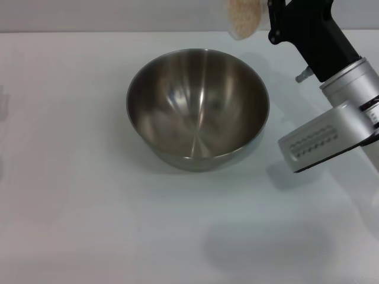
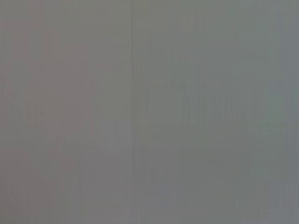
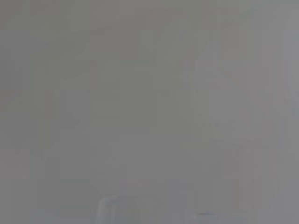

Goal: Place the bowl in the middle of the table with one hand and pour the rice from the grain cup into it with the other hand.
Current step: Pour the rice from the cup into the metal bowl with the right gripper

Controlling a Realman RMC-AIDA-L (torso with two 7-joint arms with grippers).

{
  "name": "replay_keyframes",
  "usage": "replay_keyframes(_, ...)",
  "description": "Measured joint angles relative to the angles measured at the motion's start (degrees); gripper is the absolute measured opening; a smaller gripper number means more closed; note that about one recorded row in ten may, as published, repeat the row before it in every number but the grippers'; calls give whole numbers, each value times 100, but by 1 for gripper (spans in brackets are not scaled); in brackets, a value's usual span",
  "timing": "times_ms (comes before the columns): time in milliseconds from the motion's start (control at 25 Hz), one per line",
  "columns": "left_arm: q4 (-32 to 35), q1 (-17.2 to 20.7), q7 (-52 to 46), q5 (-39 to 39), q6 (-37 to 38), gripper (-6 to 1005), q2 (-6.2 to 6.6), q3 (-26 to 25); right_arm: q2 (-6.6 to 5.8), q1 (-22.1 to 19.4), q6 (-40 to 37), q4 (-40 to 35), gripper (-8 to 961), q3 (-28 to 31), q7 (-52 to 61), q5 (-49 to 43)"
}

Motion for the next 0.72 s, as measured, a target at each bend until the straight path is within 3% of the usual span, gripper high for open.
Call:
replay_keyframes(400, -26, -110, 0, 1, -9, 699, 0, 0, 0, 70, -97, 5, -1, -4, -1854, -122)
replay_keyframes(720, -36, -146, 0, 1, -11, 699, -8, 0, -4, 113, -72, -30, -1, -9, -2040, -517)
